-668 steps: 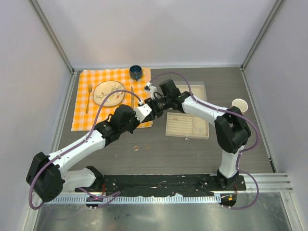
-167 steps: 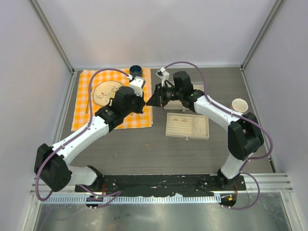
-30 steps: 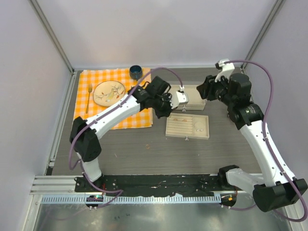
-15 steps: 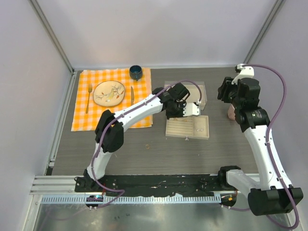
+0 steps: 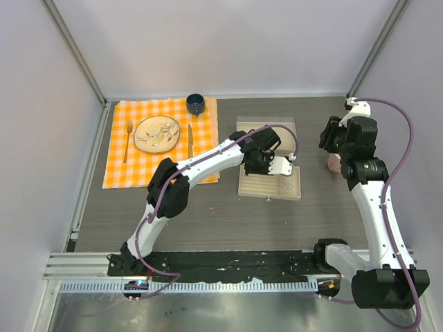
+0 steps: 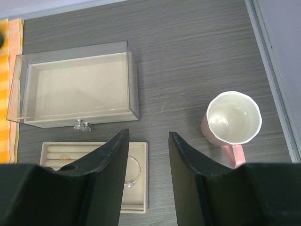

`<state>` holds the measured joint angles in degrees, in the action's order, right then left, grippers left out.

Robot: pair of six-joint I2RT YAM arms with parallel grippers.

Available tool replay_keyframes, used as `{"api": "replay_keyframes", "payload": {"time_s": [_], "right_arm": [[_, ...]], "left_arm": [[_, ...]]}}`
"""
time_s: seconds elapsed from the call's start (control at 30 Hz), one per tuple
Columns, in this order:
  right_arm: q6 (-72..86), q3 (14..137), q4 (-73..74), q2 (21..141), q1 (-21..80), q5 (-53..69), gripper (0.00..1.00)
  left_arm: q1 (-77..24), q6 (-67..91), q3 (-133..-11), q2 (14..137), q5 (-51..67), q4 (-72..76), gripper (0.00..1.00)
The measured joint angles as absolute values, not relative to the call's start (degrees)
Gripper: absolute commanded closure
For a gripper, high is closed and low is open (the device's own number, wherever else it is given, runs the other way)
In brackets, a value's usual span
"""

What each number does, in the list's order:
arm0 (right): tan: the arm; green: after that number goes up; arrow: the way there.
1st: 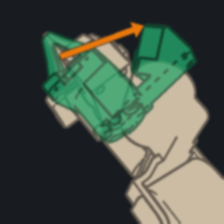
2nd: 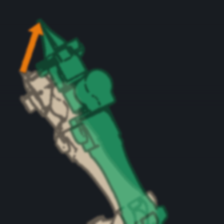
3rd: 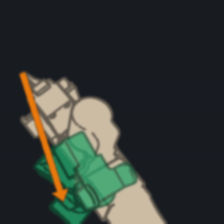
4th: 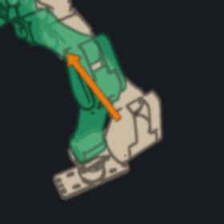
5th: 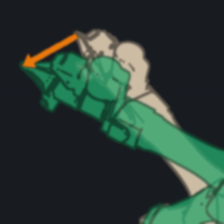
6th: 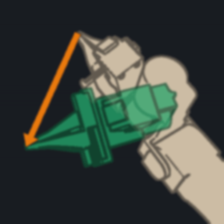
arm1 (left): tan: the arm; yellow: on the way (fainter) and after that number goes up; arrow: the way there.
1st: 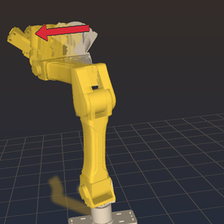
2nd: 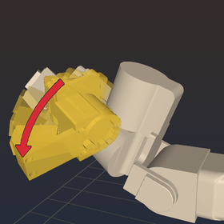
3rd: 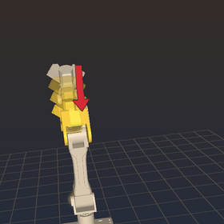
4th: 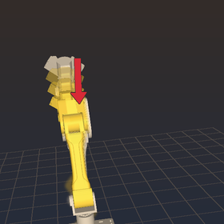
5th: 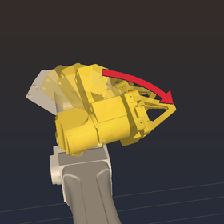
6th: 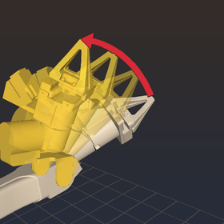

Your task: Organize the mixed jewelry

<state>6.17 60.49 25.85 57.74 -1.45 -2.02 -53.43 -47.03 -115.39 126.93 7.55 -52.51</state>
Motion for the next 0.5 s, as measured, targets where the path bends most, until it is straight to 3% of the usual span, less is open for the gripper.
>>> {"api": "replay_keyframes", "payload": {"time_s": [0.5], "right_arm": [[6.0,58.9,25.9,57.7,-2.1,2.5,0.57]], "left_arm": [[-57.0,-47.2,-117.7,131.5,7.6,-50.2,1.00]]}}
